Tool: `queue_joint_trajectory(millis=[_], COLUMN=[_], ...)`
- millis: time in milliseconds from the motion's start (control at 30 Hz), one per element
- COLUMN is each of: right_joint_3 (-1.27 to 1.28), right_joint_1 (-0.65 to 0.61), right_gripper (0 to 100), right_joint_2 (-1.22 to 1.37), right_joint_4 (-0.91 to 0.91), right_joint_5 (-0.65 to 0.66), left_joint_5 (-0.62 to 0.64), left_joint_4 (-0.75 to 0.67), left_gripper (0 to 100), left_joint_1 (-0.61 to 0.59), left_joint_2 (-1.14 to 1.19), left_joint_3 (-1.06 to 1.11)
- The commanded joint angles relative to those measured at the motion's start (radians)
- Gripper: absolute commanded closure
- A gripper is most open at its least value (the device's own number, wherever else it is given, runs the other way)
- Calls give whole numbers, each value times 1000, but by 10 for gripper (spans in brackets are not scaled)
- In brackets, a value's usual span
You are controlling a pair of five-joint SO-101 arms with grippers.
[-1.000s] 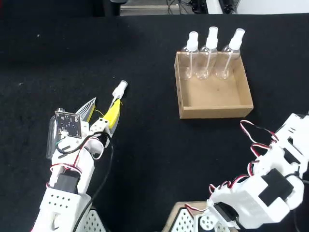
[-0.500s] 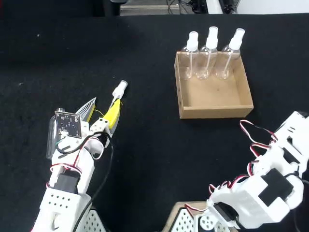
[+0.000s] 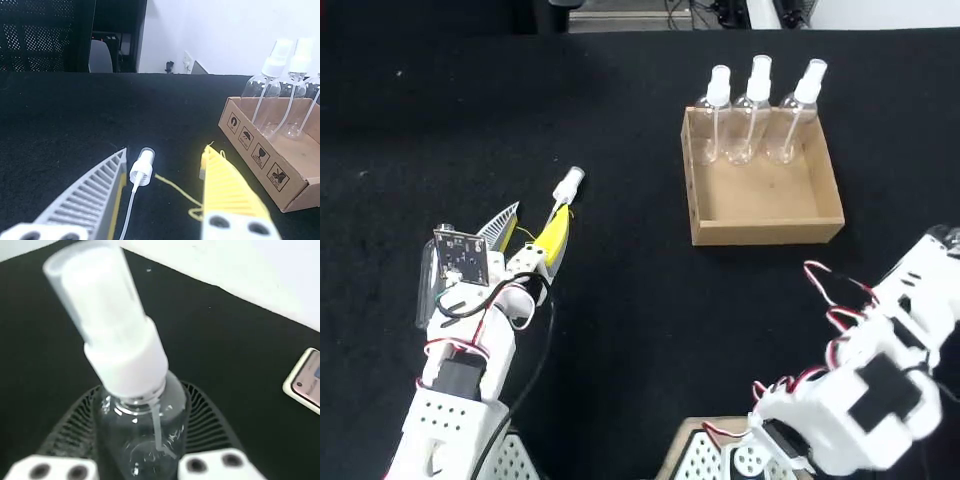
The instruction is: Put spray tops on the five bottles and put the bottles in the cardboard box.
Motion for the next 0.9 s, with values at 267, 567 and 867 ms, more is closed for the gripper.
queue_joint_trajectory(millis=[267, 567, 867], right_joint_3=[-124, -139, -91], right_joint_1=[-236, -583, -813], right_gripper=[987, 987, 987], right_joint_2=[-602, -630, -562], right_joint_4=[683, 717, 526], right_joint_5=[-11, -11, -11], left_joint_5=[-6, -6, -6], left_joint_4=[3, 5, 5], left_gripper=[766, 766, 766], left_joint_1=[-2, -2, -4], left_joint_2=[-3, -3, -5], left_joint_3=[21, 21, 21])
